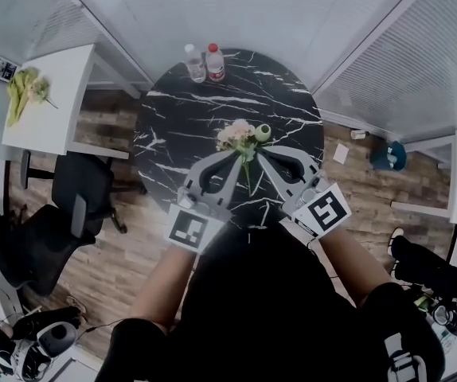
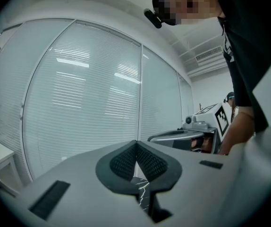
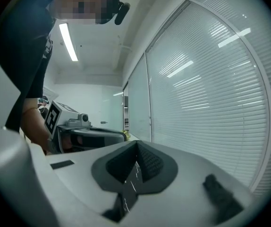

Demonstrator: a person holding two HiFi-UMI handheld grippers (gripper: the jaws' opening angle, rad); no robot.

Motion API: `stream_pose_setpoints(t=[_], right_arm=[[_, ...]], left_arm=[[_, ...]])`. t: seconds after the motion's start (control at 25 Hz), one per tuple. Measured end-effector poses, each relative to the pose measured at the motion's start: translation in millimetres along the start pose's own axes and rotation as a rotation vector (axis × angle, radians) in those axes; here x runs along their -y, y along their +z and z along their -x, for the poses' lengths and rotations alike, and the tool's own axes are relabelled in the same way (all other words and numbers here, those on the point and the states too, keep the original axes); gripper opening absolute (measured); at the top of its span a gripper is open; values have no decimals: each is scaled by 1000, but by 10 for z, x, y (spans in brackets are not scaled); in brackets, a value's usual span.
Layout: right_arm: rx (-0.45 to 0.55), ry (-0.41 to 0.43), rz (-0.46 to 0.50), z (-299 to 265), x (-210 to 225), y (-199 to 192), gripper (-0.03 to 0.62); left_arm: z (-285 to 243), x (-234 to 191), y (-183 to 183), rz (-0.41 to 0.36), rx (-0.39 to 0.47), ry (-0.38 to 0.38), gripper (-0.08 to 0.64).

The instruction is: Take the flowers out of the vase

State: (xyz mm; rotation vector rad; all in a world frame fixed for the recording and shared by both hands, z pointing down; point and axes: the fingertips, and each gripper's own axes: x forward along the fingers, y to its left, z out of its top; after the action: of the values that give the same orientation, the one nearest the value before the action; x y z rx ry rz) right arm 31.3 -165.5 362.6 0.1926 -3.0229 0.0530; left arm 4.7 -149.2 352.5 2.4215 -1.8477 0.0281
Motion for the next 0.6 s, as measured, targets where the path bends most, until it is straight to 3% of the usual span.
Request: stream_pose_setpoints(t=[0.6], right_arm=[[0,-2,5,65,-89,-56,18]], left_arm=[[126,25,-55,0,-15,8,11]])
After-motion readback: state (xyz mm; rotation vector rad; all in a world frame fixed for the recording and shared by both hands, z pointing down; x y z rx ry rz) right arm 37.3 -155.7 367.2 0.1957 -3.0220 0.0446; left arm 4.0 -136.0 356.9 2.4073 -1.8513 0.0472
